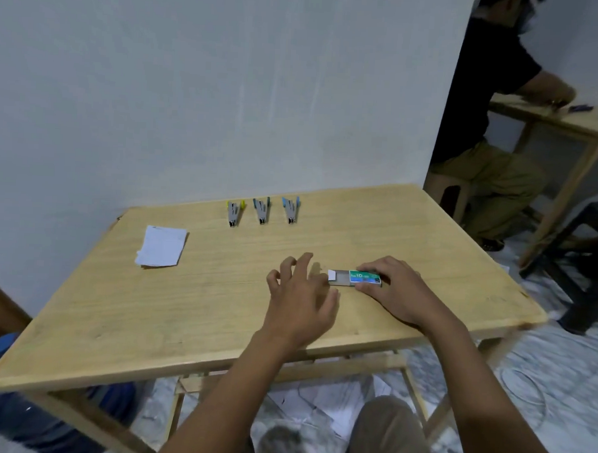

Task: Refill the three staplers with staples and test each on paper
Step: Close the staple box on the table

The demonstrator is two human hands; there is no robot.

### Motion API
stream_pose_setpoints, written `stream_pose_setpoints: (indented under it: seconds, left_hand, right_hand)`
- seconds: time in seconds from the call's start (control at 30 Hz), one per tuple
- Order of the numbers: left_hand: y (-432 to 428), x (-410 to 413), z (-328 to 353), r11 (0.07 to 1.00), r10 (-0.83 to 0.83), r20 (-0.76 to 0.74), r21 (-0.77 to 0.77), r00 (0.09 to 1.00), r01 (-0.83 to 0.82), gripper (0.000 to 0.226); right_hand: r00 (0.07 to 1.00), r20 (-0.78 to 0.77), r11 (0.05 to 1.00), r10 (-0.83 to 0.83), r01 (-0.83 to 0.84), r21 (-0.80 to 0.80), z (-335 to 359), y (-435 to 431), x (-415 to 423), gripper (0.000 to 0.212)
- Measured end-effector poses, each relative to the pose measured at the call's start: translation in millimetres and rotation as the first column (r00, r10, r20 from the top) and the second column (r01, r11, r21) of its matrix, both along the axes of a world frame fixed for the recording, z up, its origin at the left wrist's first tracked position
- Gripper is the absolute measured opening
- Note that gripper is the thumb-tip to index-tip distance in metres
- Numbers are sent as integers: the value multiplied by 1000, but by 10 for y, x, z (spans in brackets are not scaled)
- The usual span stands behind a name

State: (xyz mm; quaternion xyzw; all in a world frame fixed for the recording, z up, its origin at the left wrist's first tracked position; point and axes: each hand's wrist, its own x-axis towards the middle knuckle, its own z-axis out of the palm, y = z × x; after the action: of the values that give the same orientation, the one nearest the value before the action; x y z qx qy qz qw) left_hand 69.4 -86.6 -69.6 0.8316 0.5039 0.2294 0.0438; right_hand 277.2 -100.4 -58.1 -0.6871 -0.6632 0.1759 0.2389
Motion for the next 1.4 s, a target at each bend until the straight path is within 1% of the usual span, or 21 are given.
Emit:
stream_pose_setpoints:
  seconds: [0.17, 0.33, 0.6, 0.67, 0.7, 0.77, 0.8, 0.83, 0.87, 0.97, 1.03, 1.17, 1.4]
  left_hand:
    - [-16, -2, 27, 998, -60, -16, -3, 998, 60, 42]
    - [1, -6, 10, 992, -127, -38, -30, 991, 126, 45]
    - [20, -22, 18, 972, -192, -17, -141, 981, 188, 46]
    - [16, -27, 27, 968, -198, 48, -146, 979, 203, 45]
    - [29, -33, 34, 969, -179, 118, -149, 977, 195, 43]
    - [84, -48, 58, 974, -72, 294, -186, 953, 131, 39]
    - [130, -49, 61, 971, -15, 348, -217, 937, 96, 39]
    - [173, -40, 71, 971, 11, 350, -228, 937, 74, 41]
    - [215, -20, 81, 972, -6, 312, -222, 950, 79, 43]
    - [299, 79, 103, 944, -188, 154, -243, 970, 222, 41]
    - [323, 85, 106, 931, -221, 112, -271, 969, 244, 42]
    - [231, -22, 109, 921, -219, 145, -297, 965, 254, 44]
    - [-122, -175, 9, 916, -251, 210, -264, 945, 303, 39]
  right_hand:
    - [999, -15, 999, 30, -29, 39, -38, 19, 29, 33]
    - [998, 6, 997, 55, -55, 56, -49, 18, 20, 36]
    - [998, 11, 996, 62, -63, 67, -57, 7, 3, 37]
    - [998, 10, 996, 60, -61, 70, -67, 0, 0, 37]
    - [998, 7, 996, 59, -59, 72, -73, -3, -1, 37]
    - [999, -1, 996, 53, -53, 77, -83, -11, -8, 36]
    - [999, -5, 996, 47, -46, 82, -86, -9, -10, 36]
    - [999, -8, 995, 41, -40, 89, -89, -7, -9, 36]
    - [999, -11, 995, 38, -37, 96, -95, -2, -10, 35]
    - [998, -41, 995, 37, -32, 97, -98, 1, 15, 34]
    - [997, -57, 996, 43, -38, 86, -86, 6, 28, 34]
    - [997, -74, 995, 25, -18, 101, -77, 6, 21, 36]
    - [999, -4, 995, 45, -45, 91, -73, -16, 17, 35]
